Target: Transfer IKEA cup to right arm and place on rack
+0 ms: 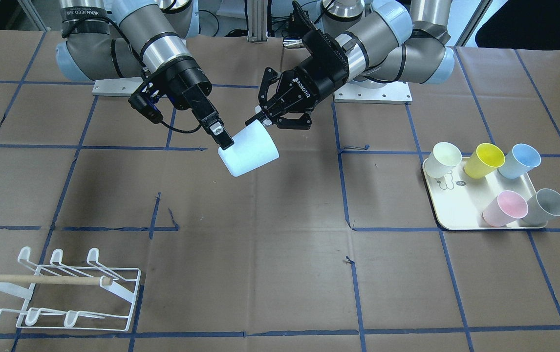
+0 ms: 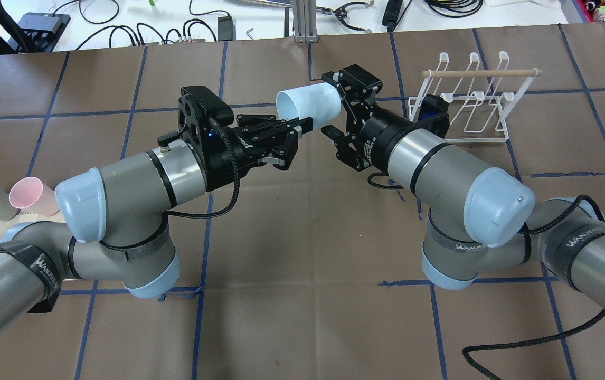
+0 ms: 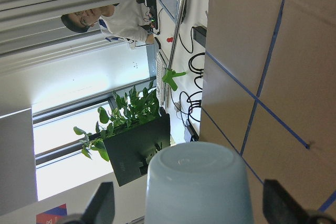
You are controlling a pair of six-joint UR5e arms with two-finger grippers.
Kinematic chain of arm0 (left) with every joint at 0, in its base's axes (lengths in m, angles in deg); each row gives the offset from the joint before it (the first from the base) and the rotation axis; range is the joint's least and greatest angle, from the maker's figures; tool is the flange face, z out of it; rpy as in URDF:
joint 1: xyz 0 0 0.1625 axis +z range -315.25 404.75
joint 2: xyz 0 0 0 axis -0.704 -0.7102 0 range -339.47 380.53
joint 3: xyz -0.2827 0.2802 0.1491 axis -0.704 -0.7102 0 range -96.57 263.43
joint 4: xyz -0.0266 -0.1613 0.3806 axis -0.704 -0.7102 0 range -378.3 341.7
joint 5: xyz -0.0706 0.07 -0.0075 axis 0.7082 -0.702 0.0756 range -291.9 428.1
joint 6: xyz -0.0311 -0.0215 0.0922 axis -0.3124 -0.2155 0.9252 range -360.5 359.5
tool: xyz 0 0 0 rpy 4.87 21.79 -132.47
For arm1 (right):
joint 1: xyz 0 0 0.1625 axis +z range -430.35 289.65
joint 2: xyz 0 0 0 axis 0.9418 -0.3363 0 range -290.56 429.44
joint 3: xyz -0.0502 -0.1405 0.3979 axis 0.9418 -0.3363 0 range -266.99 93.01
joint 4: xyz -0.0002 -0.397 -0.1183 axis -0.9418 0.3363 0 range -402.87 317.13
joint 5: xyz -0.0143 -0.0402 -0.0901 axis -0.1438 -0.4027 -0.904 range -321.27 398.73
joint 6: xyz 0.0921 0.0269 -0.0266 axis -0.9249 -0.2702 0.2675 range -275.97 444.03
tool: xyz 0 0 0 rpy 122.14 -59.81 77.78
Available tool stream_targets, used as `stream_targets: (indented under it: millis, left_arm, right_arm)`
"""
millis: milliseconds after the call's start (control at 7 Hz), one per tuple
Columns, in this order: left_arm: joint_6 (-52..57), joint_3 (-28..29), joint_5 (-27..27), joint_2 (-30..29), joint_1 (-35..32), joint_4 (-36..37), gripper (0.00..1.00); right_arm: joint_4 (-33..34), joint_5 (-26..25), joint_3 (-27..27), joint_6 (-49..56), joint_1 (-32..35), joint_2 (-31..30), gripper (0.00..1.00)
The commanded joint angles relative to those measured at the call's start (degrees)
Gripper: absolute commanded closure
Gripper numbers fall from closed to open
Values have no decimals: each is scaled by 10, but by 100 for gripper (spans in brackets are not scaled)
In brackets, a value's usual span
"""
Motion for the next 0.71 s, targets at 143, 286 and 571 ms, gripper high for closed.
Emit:
stream_targets:
  millis: [143, 286, 571]
  left_arm:
    - [0, 0, -1, 1, 0, 0, 97]
    - [0, 0, -1, 1, 0, 0, 97]
    - [0, -1, -1, 1, 0, 0, 97]
  right_arm:
    - [-2, 0, -25, -1, 13, 28, 0]
    - [-2, 0, -31, -1, 22, 34, 0]
    - [-3, -1, -31, -1, 26, 35, 0]
